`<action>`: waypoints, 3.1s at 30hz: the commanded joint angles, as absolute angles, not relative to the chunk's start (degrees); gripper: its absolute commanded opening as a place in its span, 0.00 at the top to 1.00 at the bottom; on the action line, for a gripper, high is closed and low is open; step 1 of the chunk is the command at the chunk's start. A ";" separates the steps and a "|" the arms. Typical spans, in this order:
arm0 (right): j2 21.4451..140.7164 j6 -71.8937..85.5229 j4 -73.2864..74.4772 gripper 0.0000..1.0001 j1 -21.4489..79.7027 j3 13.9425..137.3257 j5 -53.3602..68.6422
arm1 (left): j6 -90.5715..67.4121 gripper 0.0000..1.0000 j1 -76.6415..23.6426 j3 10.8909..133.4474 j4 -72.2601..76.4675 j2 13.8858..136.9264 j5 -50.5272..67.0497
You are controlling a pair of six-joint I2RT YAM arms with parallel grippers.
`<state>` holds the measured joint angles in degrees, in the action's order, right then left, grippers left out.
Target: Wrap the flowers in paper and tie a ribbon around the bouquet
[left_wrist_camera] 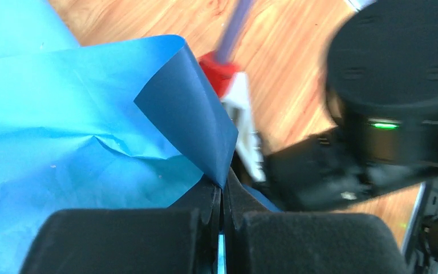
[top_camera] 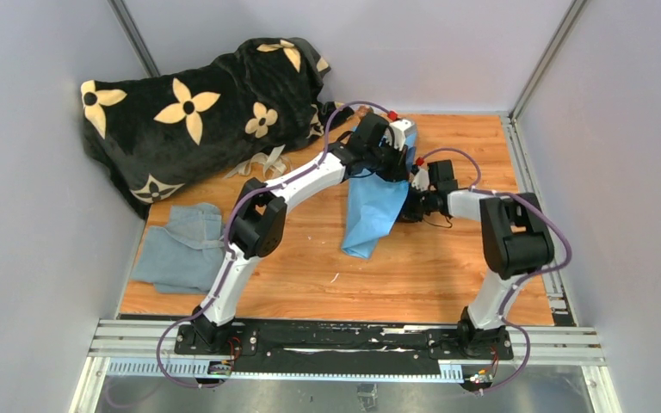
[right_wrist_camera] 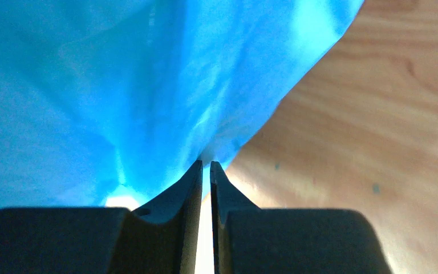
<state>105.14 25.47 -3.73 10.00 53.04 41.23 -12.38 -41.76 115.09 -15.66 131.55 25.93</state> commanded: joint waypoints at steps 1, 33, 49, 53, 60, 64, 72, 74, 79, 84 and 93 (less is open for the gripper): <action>95.19 23.02 4.29 0.84 10.04 50.04 31.52 | -9.94 1.00 -41.41 114.56 -16.67 134.53 22.42; 81.95 22.58 5.83 0.30 7.78 54.26 33.21 | -9.49 1.00 -41.31 115.53 -15.95 135.18 21.89; 75.99 24.51 14.33 0.30 7.82 56.93 24.38 | -9.93 1.00 -41.31 115.76 -15.91 135.33 21.89; 83.38 23.70 14.05 0.30 8.23 59.85 30.46 | -9.71 1.00 -41.31 115.55 -16.01 135.12 21.85; 90.15 24.34 10.17 0.48 8.28 59.49 37.47 | -9.50 1.00 -41.31 115.82 -16.14 135.13 21.76; 91.07 25.23 8.29 0.82 8.26 57.71 39.32 | -9.07 1.00 -41.31 116.04 -16.41 135.14 21.54; 92.77 21.29 8.17 1.00 6.97 54.76 34.13 | 3.98 0.46 -41.22 124.73 -25.72 132.02 23.89; 93.75 20.40 7.46 1.00 6.75 54.28 32.89 | 8.97 0.32 -41.22 125.88 -29.79 129.17 25.41; 95.24 20.01 4.21 1.00 5.78 53.18 31.75 | 20.80 0.35 -41.43 119.76 -38.13 121.89 27.19; 96.19 19.05 2.56 1.00 5.67 53.69 31.31 | 27.74 0.73 -43.40 106.25 -39.33 119.18 24.55; 96.40 19.70 0.53 1.00 5.71 52.76 31.20 | 33.76 0.75 -49.83 93.36 -26.46 121.90 16.56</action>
<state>96.07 20.58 1.76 6.42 53.89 32.93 28.77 -47.59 96.75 -30.63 121.12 19.44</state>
